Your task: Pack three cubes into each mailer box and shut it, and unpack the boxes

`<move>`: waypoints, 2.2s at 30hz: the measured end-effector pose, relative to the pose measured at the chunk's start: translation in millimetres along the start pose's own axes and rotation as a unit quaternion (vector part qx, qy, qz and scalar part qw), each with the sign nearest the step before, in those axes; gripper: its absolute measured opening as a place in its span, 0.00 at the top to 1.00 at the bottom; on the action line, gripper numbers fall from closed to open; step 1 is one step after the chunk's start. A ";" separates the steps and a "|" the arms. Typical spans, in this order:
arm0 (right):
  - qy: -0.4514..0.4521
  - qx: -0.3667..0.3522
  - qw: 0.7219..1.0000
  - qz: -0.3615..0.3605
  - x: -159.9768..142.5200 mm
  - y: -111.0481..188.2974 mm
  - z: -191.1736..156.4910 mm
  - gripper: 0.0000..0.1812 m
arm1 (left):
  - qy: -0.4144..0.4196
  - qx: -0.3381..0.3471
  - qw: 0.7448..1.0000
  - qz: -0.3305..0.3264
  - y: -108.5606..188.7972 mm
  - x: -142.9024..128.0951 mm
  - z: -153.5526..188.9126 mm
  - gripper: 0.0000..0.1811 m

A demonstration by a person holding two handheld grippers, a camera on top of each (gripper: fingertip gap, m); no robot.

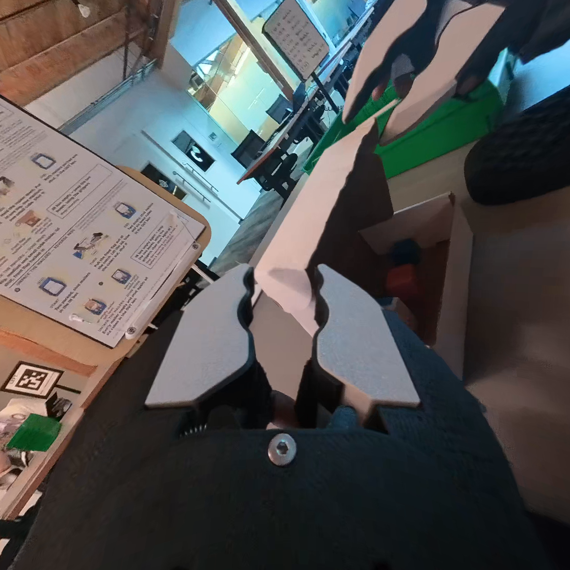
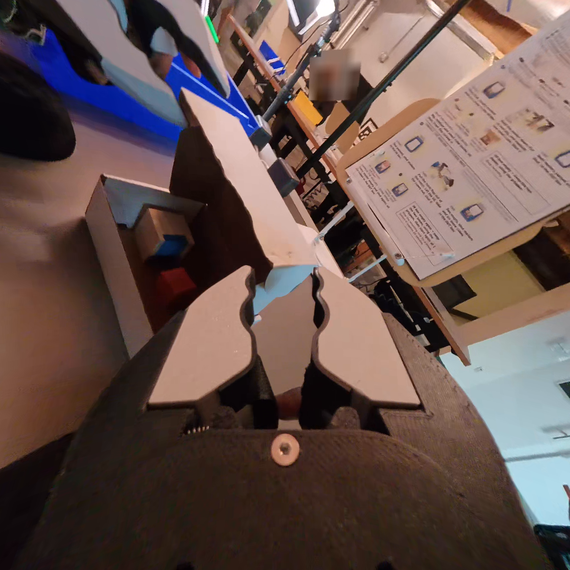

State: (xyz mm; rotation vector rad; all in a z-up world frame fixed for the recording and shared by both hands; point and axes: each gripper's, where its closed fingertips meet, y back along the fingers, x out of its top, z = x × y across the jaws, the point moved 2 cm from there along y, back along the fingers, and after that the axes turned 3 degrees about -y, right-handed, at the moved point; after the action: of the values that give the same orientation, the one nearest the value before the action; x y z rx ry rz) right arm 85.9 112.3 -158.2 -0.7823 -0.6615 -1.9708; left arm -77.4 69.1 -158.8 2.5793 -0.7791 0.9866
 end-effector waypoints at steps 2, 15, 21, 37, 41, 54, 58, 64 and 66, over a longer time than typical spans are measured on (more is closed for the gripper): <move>0.027 0.007 1.000 -0.001 1.0 -4.2 1.0 0.84 | 0.002 0.002 1.000 0.001 -2.4 0.7 -2.7 0.89; -0.188 0.093 0.978 -0.015 19.1 12.3 -5.5 0.95 | 0.217 -0.065 0.974 -0.019 14.2 16.4 -2.2 0.91; -0.189 0.092 0.976 -0.051 12.3 8.5 -9.4 0.96 | 0.186 -0.060 0.980 -0.039 13.0 10.5 1.1 0.91; -0.125 0.153 0.977 -0.085 -3.9 6.3 -49.6 0.96 | 0.081 -0.128 0.982 -0.115 18.6 -1.1 47.0 0.92; -0.110 0.083 0.989 -0.055 -2.0 9.7 -28.5 0.82 | 0.089 -0.033 0.991 -0.098 23.2 -4.0 21.6 0.84; -0.215 0.147 0.964 -0.057 -19.9 -9.1 -44.5 0.84 | 0.136 -0.091 0.980 -0.116 2.0 -16.3 39.3 0.83; -0.201 0.150 0.966 -0.067 -21.6 -9.6 -52.7 0.85 | 0.133 -0.088 0.980 -0.121 2.1 -19.9 44.6 0.82; -0.193 0.152 0.966 -0.082 -31.7 -4.0 -59.6 0.87 | 0.119 -0.099 0.979 -0.137 13.1 -29.6 53.9 0.84; -0.184 0.147 0.968 -0.090 -35.2 0.9 -58.9 0.84 | 0.105 -0.081 0.981 -0.141 18.9 -31.2 48.8 0.82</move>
State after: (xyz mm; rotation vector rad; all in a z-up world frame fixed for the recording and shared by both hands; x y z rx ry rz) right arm 85.4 89.4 -222.8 -0.9364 -1.2530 -1.8397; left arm -81.5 45.0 -214.6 2.3164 -0.4062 1.0367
